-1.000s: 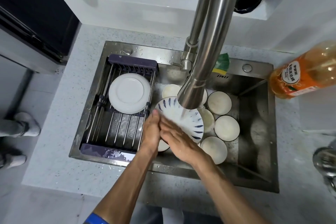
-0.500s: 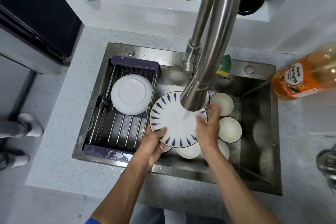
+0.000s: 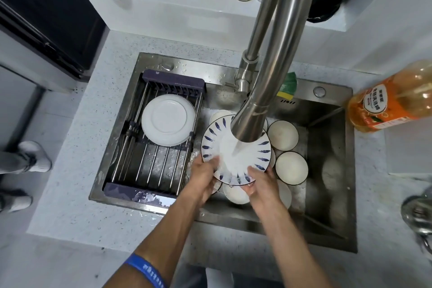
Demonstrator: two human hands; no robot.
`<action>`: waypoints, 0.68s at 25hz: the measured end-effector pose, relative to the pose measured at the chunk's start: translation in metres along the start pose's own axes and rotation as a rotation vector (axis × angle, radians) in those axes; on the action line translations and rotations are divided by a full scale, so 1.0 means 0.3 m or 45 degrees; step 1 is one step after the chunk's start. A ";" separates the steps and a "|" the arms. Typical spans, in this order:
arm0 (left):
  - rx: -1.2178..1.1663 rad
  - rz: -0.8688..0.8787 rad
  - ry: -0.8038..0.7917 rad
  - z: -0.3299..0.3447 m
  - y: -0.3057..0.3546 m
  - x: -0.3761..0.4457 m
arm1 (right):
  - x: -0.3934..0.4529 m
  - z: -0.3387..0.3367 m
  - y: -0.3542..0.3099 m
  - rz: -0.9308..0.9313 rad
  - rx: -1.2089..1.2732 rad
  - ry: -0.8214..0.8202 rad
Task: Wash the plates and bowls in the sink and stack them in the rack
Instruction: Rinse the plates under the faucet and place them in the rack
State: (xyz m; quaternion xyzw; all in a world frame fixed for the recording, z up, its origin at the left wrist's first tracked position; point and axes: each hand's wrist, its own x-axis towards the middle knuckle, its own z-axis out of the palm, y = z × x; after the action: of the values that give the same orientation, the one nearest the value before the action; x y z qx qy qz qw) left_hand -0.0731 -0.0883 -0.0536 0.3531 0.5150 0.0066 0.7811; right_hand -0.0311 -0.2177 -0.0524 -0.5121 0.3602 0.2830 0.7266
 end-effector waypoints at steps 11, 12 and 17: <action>0.194 0.168 0.014 -0.068 0.044 -0.023 | 0.002 0.018 0.002 0.143 -0.235 -0.101; 0.182 0.178 0.005 -0.072 0.041 -0.040 | -0.005 0.024 0.000 0.191 -0.259 -0.135; -0.138 -0.096 -0.169 -0.121 0.017 -0.020 | 0.011 0.013 -0.067 -0.133 -0.584 -0.134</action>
State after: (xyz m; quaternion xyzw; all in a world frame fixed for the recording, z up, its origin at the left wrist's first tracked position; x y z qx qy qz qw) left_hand -0.1035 -0.0670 -0.0541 0.2903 0.4739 -0.0181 0.8312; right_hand -0.0127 -0.2203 -0.0435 -0.6663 0.2212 0.3456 0.6226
